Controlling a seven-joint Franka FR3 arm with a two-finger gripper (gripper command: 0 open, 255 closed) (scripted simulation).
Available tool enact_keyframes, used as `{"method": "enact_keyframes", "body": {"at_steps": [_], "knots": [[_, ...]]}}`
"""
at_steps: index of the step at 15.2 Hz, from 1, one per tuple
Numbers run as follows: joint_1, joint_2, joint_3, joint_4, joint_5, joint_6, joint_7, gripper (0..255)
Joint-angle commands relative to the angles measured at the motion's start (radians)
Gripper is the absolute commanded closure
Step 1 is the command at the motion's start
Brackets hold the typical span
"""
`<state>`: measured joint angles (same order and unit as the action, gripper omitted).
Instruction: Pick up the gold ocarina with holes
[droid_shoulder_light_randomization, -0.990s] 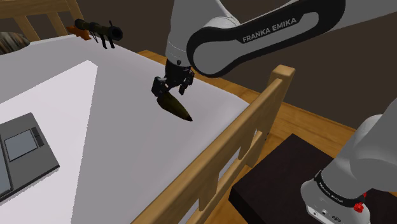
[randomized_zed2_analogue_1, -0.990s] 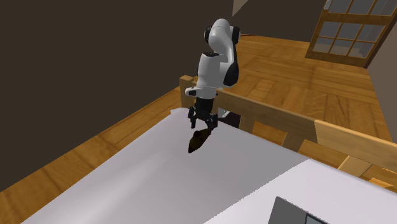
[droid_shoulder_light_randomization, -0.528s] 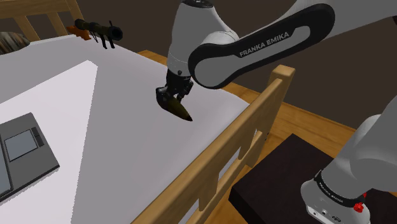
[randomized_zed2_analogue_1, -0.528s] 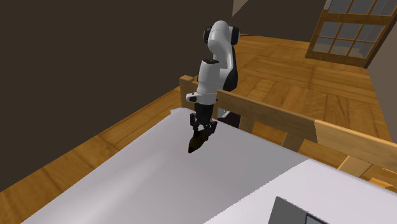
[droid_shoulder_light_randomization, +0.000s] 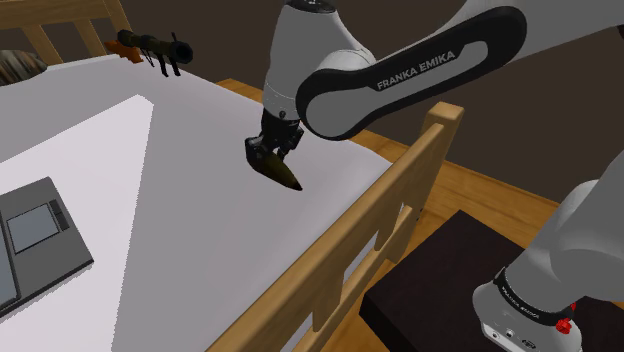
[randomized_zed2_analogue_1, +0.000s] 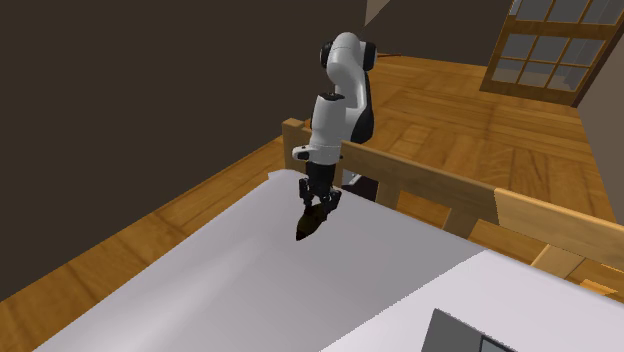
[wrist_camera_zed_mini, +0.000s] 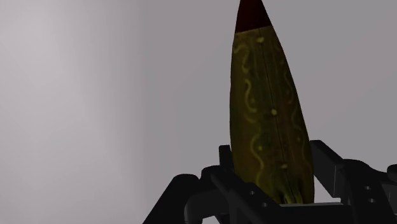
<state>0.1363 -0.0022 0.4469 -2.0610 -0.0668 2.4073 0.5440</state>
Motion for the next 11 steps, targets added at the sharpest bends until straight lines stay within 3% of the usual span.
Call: {"method": "enact_keyframes", "body": {"at_steps": [1,11], "knots": [[-0.001,0.003,0.000,0.003,0.000,-0.002,-0.001,255],[-0.002,-0.034,-0.003,0.100,0.030,-0.132,-0.026,255]]}}
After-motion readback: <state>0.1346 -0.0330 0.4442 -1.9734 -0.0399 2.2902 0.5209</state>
